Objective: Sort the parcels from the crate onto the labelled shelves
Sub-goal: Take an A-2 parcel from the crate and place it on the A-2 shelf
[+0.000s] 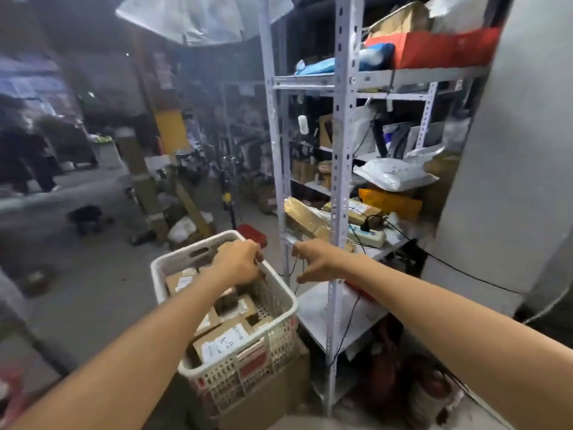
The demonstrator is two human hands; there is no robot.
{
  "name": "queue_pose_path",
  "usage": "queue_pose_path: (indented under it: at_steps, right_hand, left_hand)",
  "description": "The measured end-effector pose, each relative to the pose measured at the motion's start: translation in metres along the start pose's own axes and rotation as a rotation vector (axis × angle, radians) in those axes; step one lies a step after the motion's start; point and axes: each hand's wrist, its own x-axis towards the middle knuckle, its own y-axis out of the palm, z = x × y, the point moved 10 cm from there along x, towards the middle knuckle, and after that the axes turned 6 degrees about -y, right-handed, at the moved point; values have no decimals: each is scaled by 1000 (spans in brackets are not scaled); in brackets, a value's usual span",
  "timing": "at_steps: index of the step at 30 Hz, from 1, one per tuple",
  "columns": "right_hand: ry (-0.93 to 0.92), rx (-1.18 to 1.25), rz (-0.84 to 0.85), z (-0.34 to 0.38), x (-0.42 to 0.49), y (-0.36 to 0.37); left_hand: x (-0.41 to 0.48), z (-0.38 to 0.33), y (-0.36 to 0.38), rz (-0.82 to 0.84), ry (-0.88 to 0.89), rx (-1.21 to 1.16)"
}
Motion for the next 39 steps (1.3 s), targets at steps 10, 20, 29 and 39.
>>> queue_pose_path:
  at_steps: [10, 20, 29, 39]
  right_hand:
    - [-193, 23, 185, 108, 139, 64]
    - [-181, 18, 313, 101, 240, 109]
    - [-164, 44, 437, 21, 312, 160]
    - [-98, 209, 629, -53, 378, 251]
  left_hand:
    - [-11, 196, 3, 49, -326, -50]
    - [61, 268, 51, 148, -376, -94]
    - [158, 257, 133, 304, -377, -120]
    - [179, 311, 238, 466, -632, -160]
